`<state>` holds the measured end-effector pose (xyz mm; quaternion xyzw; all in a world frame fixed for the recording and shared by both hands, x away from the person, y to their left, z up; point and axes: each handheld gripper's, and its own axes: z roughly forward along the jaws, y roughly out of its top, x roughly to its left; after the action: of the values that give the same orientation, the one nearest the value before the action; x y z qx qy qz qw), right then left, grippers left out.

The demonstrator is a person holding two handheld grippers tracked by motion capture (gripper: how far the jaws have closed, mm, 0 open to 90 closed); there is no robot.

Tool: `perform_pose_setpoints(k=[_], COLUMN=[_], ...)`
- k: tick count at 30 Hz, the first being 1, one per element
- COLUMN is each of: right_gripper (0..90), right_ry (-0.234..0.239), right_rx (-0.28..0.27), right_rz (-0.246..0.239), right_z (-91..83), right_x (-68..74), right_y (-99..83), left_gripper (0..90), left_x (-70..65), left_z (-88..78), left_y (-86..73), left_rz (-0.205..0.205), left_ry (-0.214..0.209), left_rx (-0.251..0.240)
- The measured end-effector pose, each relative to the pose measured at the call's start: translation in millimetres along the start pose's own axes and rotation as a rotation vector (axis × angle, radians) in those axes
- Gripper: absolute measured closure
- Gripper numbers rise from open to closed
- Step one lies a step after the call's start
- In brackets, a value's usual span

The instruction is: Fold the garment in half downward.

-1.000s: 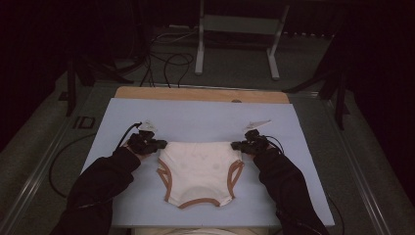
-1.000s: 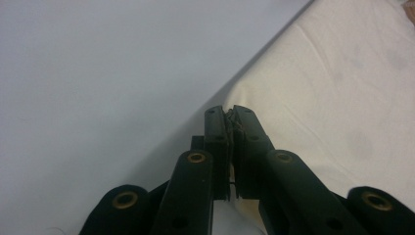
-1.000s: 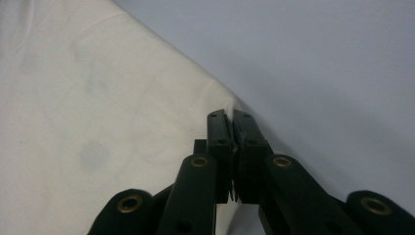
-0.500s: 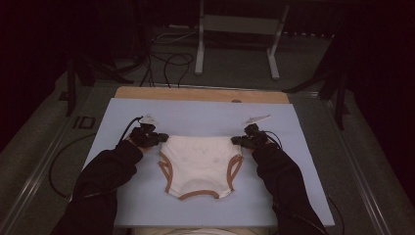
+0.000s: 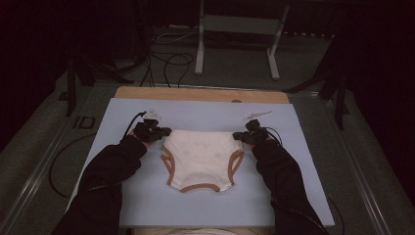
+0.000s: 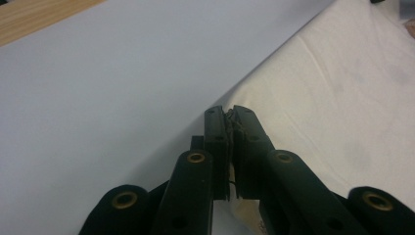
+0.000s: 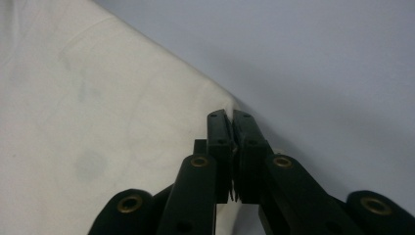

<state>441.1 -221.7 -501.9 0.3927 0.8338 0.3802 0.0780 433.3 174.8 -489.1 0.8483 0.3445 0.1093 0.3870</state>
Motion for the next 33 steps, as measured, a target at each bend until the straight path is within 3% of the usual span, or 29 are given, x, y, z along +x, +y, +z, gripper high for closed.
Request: perform_pose_setpoints(k=[9,12,13,14,15,19,22,23,25,28,33], right_gripper=[87.2,85.6,82.0,70.3,64.1,43.4,30.2,27.7,18.8,14.2,12.2], right_ry=[-0.019,-0.023,-0.026,-0.030,-0.030,-0.031,-0.017,-0.013,0.012,0.023,0.021], right_rx=[0.011,0.016,0.013,0.000,-0.006,-0.035,-0.050,-0.059,-0.079,-0.088,-0.121], right_rz=[0.004,0.005,0.009,0.017,0.020,0.042,0.055,0.062,0.072,0.077,0.053], right_z=[4.9,6.8,7.1,7.1,6.5,1.1,-3.1,-4.7,-7.7,-11.0,-17.9], right_x=[-4.7,-4.7,-4.9,-5.7,-5.8,-6.7,-6.3,-6.1,-6.4,-5.0,1.0], right_y=[1.6,1.8,1.8,1.8,2.3,4.7,6.3,6.4,6.2,6.3,6.9], left_gripper=[83.5,70.8,70.8,57.5,51.0,34.8,18.6,17.4,7.8,1.2,1.2], left_x=[4.3,4.6,5.3,5.8,5.5,8.1,9.3,9.3,9.0,9.6,11.8], left_z=[13.9,16.5,17.8,18.1,18.2,14.4,10.7,9.5,6.6,-0.8,-16.4], left_y=[0.1,-0.6,-0.8,-0.6,-0.4,0.5,0.8,0.6,0.9,3.2,7.7], left_rz=[-0.020,-0.027,-0.034,-0.034,-0.033,-0.083,-0.101,-0.108,-0.099,-0.098,-0.130], left_ry=[0.011,0.026,0.036,0.035,0.046,0.056,0.046,0.045,0.013,0.009,-0.002], left_rx=[0.046,0.046,0.043,0.047,0.048,0.030,0.025,0.021,0.016,-0.005,-0.060])
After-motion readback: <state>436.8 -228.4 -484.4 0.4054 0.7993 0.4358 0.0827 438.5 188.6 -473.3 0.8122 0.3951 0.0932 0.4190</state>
